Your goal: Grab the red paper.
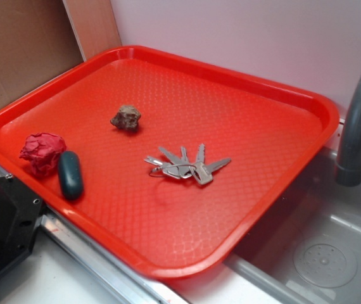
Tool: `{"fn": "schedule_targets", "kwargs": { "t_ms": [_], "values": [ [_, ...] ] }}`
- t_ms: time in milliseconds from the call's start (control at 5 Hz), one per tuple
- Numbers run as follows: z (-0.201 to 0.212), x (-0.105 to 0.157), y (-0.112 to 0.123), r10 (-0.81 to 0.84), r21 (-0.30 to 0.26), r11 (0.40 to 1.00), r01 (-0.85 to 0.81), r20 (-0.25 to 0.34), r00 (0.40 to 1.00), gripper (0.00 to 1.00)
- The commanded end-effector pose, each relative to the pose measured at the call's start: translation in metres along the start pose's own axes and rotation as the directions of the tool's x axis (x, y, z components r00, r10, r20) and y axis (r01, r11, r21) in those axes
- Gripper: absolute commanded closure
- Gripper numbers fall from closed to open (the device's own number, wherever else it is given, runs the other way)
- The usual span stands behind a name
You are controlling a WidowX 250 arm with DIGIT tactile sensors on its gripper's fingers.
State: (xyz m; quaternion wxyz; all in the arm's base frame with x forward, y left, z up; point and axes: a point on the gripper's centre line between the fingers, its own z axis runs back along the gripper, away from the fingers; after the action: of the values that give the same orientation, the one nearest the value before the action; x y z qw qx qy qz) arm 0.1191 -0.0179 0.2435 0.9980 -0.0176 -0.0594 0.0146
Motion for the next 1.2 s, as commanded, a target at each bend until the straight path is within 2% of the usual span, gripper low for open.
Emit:
{"fn": "schedule_targets", "kwargs": {
  "t_ms": [0, 200, 400, 600, 800, 1000],
  "values": [
    [0.000, 0.000, 0.000, 0.000, 0.000, 1.000, 0.000, 0.000, 1.000, 0.00],
    [-0.049, 0.003, 0.031, -0.060, 0.019, 0.998, 0.060, -0.020, 0.998, 0.00],
    [-0.087, 0.004, 0.052, -0.135, 0.028, 0.990, 0.136, -0.019, 0.991, 0.00],
    [-0.125, 0.001, 0.071, -0.142, 0.038, 0.989, 0.145, -0.074, 0.987, 0.00],
    [-0.159, -0.007, 0.071, -0.175, 0.045, 0.983, 0.180, -0.100, 0.979, 0.00],
    [-0.187, -0.016, 0.081, -0.163, 0.066, 0.983, 0.171, -0.104, 0.981, 0.00]
  ]
}}
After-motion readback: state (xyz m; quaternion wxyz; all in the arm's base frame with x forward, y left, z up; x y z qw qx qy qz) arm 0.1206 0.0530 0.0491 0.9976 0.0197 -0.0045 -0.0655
